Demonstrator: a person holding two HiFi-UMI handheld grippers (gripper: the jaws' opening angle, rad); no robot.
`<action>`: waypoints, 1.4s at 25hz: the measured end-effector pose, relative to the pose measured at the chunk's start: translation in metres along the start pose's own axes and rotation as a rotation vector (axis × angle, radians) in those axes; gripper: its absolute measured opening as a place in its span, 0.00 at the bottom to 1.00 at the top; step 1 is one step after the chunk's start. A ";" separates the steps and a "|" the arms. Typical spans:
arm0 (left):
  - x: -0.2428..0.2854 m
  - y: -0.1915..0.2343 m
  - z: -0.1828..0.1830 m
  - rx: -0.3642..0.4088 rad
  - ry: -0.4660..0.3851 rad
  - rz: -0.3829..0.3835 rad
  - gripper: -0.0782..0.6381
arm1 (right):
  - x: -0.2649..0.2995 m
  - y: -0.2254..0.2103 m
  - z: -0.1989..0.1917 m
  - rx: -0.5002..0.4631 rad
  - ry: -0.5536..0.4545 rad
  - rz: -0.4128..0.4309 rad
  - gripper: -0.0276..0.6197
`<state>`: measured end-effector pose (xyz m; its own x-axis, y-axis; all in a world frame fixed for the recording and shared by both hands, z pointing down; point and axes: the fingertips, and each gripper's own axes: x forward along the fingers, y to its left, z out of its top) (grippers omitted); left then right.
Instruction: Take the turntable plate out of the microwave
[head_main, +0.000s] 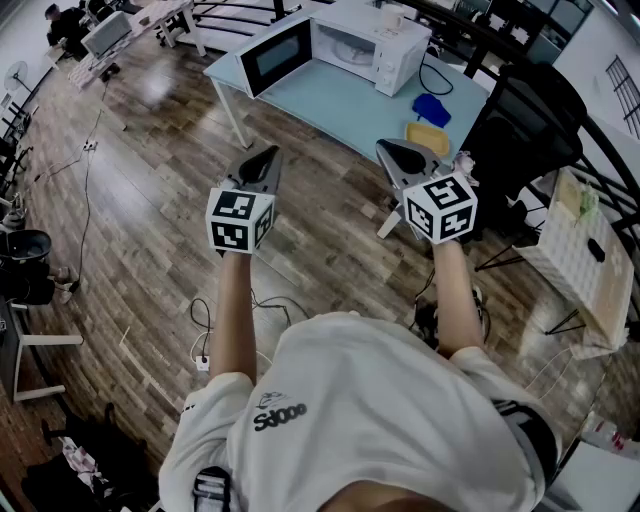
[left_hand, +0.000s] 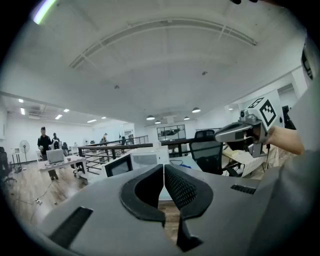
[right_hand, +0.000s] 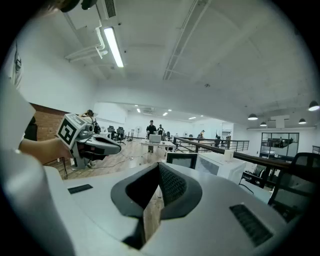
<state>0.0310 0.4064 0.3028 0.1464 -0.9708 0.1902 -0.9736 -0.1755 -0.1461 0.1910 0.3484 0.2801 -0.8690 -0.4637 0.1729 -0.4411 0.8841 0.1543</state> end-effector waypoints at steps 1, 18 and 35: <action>0.001 0.002 0.000 0.001 0.000 -0.004 0.14 | 0.003 -0.001 0.000 0.001 -0.004 -0.005 0.05; 0.044 0.073 -0.038 -0.047 0.032 -0.027 0.14 | 0.078 -0.023 -0.009 0.141 0.006 -0.095 0.05; 0.279 0.170 0.027 -0.107 0.031 0.105 0.14 | 0.243 -0.246 0.001 0.131 -0.024 -0.015 0.05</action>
<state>-0.0893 0.1017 0.3051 0.0394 -0.9771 0.2091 -0.9966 -0.0536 -0.0631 0.0879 0.0178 0.2830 -0.8667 -0.4764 0.1477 -0.4778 0.8780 0.0284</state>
